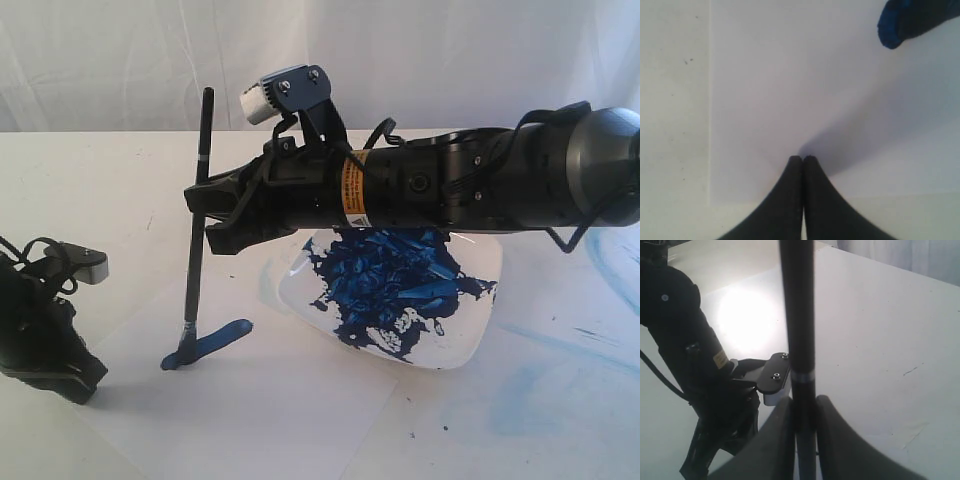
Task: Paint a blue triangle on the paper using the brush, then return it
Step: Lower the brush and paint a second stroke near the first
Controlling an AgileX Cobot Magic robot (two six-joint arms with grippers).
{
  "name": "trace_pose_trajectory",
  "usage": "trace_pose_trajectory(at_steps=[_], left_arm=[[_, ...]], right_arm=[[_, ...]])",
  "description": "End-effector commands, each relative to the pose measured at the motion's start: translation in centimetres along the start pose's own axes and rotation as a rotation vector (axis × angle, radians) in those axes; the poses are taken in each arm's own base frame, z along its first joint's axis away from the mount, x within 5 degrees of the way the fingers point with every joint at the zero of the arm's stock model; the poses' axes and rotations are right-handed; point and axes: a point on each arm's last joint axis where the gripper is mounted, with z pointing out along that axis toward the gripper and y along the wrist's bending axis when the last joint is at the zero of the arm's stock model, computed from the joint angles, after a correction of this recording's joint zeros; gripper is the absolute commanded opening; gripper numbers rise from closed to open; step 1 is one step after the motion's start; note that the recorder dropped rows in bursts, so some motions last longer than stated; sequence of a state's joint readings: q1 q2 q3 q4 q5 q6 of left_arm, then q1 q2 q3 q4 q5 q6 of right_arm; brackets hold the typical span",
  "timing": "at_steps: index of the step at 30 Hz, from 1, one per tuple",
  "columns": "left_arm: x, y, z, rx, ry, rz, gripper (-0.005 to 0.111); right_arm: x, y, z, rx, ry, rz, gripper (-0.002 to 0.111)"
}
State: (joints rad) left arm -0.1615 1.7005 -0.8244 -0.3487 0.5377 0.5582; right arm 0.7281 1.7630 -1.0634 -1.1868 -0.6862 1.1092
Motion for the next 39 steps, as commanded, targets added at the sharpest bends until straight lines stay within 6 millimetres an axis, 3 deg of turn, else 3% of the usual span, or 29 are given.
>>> trace_pose_trajectory(at_steps=[1,24,39], left_arm=[[0.0,-0.1,0.0,0.012,0.009,-0.001,0.000],[0.0,-0.2,0.0,0.015,0.011,-0.003,0.000],[0.0,-0.2,0.0,0.016,0.010,-0.004,0.000]], right_arm=[[-0.2,0.2,-0.4,0.019,0.031,0.006,0.000],[0.0,0.3,-0.6,0.024,0.079,0.032,0.000],[0.1,0.8,-1.7,0.049,0.205,0.037,0.000]])
